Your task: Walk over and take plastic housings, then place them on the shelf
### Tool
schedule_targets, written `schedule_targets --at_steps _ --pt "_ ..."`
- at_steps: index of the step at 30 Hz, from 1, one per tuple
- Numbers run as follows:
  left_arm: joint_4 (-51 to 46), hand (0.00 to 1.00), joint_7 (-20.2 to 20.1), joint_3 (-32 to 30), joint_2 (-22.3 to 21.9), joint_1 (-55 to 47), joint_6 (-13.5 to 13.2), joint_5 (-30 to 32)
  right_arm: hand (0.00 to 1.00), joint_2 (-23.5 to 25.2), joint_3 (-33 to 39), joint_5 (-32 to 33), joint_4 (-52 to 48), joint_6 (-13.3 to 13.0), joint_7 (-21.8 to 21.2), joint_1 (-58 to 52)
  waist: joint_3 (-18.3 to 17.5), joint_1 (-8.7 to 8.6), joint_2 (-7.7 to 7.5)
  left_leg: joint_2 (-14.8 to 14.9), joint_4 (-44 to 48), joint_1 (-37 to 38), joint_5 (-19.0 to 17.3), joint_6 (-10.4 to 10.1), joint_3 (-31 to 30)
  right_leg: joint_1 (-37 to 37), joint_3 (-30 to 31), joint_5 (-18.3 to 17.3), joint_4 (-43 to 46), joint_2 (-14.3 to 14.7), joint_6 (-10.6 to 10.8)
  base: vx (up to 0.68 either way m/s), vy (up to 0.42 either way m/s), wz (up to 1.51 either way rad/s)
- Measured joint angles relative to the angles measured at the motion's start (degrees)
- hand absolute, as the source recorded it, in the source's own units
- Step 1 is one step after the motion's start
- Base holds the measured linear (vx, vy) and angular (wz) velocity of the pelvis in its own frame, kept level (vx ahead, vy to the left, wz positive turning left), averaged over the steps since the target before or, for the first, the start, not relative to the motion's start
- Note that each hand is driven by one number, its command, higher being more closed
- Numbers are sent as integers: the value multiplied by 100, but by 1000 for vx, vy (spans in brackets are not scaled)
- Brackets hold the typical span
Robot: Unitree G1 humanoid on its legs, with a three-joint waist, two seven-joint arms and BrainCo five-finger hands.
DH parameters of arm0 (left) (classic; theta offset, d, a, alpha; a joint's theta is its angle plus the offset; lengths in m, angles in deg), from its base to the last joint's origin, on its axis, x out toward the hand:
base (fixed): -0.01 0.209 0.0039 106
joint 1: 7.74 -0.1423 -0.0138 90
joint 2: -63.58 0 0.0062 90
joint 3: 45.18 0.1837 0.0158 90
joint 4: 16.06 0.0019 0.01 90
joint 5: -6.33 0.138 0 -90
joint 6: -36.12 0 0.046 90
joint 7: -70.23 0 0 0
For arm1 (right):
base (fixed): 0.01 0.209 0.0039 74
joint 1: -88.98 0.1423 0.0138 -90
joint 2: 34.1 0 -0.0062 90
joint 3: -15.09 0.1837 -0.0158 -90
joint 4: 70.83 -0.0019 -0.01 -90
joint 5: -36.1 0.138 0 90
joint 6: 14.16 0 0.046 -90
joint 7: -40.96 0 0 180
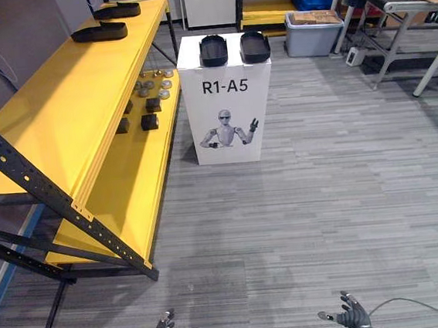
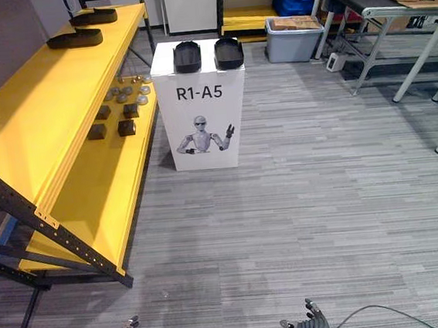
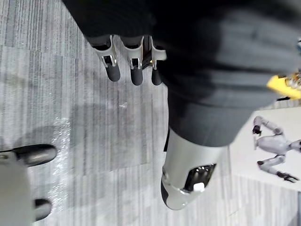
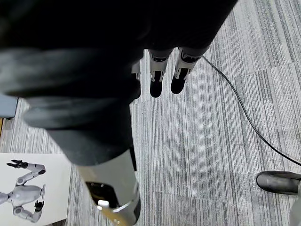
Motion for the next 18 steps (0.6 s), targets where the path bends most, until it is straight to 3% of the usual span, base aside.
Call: schedule_targets --at_steps 18 --pt "-475 0 16 -216 52 -146 -39 89 0 -303 -86 114 -2 1 -39 207 14 -18 -11 -21 -135 34 25 11 89 -27 64 -10 -75 -8 12 -22 8 -2"
